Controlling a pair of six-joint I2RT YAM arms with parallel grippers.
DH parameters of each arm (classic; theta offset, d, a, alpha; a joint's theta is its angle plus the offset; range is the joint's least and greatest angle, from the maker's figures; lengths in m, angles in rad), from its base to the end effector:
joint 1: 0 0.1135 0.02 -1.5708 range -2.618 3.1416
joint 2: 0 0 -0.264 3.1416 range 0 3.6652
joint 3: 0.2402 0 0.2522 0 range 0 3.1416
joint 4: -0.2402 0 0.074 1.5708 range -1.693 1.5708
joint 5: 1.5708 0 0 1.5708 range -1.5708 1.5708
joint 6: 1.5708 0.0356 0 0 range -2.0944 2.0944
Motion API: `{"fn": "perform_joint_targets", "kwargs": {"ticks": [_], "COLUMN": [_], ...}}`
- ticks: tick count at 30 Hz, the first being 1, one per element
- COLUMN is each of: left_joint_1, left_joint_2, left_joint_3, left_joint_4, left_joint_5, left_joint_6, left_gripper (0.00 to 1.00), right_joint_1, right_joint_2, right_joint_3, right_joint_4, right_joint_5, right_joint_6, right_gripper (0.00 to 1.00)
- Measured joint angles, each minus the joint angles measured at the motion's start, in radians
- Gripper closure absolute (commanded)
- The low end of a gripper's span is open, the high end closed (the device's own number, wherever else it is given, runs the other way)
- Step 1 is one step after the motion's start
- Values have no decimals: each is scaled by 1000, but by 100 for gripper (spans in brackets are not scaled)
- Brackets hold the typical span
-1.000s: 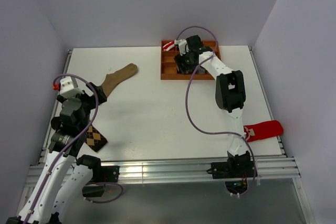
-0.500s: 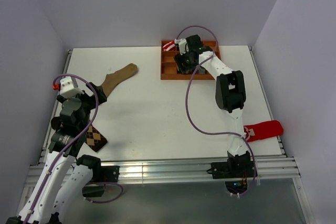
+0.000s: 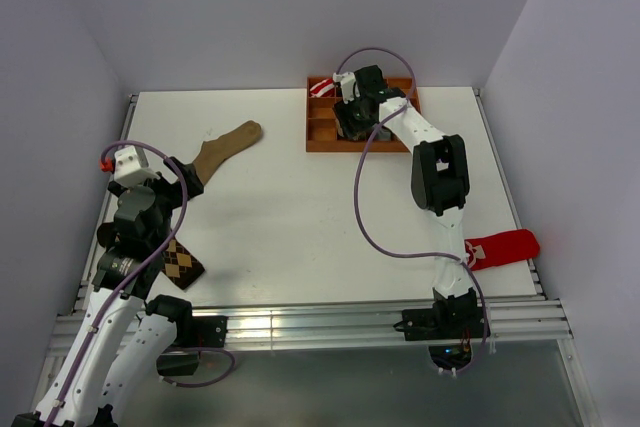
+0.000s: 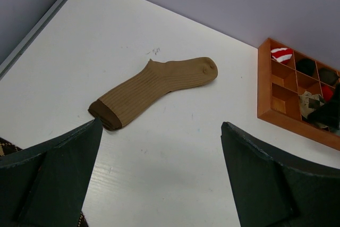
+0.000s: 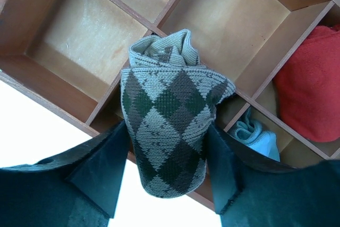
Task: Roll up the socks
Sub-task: Place the sock in the storage box.
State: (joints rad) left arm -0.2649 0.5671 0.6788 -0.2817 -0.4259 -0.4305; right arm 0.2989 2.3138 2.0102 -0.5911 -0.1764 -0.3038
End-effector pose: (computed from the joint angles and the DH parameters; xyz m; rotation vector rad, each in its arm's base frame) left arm 0.1380 -0.0222 0.3242 -0.4493 1.6681 -0.1427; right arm 0.4937 0.1587 0.2069 -0.8023 2.3238 0.2152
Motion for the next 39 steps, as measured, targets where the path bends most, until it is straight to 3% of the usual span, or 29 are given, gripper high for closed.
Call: {"fn": "perform_joint_targets", "kwargs": {"ticks": [4,5,13,25,27,32,36,37,39], "left_joint_1": [0,0,0,0,0,0,0,0,0], "left_joint_2": [0,0,0,5,7,13,13,13,13], "left_joint_3": [0,0,0,0,0,0,0,0,0], "left_joint_4": [0,0,0,0,0,0,0,0,0], "left_joint_5": [0,0,0,0,1,1,1,1,1], "left_joint_6": [0,0,0,0,0,0,0,0,0], "left_gripper": [1,1,0,0,1,1,1,1,1], "right_joint_1": [0,0,1,4,6,13,13,14,14], "right_joint_2": [0,0,9,122,143,150,146,146,146], "right_joint_3": [0,0,24,178,198,210,203,202,201], "right_joint_4": [0,-1,-33,-163,-178,-193,-185,-183,-180], "right_joint_5": [3,2,-1,2,10,35,35,35,35], "right_joint_6": [0,0,-8,-27,-27,-26,-26,-26,-25], "right_gripper": [53,63,91,94,99,94,74,64,58]}}
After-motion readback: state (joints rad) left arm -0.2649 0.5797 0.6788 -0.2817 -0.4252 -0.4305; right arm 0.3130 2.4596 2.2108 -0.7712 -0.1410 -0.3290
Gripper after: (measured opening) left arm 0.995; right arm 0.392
